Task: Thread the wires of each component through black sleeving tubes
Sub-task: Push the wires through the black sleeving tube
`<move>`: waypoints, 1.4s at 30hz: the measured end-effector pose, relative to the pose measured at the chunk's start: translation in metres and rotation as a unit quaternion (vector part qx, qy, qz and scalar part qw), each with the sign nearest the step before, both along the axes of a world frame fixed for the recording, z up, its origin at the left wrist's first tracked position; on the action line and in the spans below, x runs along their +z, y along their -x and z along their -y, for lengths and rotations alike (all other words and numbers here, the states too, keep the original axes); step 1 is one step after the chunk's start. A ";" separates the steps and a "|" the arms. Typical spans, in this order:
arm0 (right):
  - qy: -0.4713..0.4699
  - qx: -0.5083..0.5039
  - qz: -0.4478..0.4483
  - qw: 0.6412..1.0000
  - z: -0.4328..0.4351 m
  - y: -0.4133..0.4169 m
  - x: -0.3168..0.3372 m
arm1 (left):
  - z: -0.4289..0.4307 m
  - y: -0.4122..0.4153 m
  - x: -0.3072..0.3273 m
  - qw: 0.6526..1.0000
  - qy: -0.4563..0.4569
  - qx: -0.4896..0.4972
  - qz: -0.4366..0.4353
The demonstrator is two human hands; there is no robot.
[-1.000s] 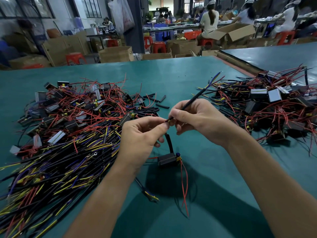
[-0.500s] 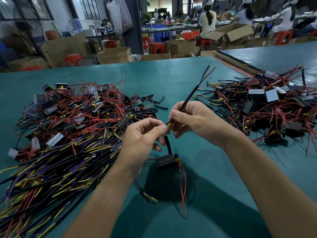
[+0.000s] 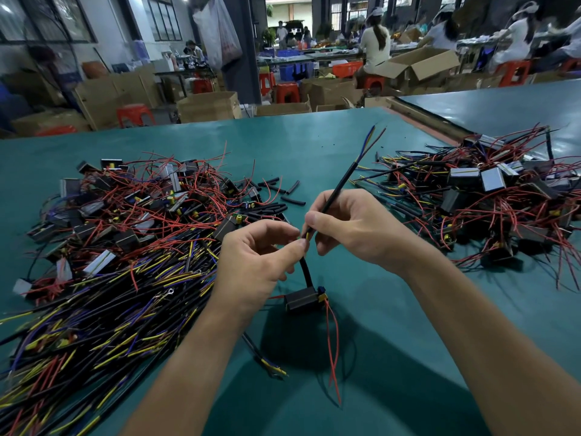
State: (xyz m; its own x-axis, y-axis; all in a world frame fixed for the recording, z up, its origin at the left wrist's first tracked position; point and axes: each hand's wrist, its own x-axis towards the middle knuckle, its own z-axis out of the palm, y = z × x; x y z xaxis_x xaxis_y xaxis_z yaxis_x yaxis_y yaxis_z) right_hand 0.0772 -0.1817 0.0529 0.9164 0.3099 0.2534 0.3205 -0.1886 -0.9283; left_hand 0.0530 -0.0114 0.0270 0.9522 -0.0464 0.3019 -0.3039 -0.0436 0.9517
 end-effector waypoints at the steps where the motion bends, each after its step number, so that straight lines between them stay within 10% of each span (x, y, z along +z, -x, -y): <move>1: 0.002 0.000 0.002 1.000 0.000 0.000 0.000 | 0.000 0.000 0.000 1.000 0.000 -0.001 0.000; 23: 0.062 0.005 0.013 0.998 0.012 0.002 0.008 | -0.007 -0.003 0.000 0.990 -0.134 0.021 0.035; 42: 0.058 0.041 0.035 0.997 0.006 0.007 0.008 | -0.002 -0.002 -0.001 0.998 -0.057 -0.022 -0.008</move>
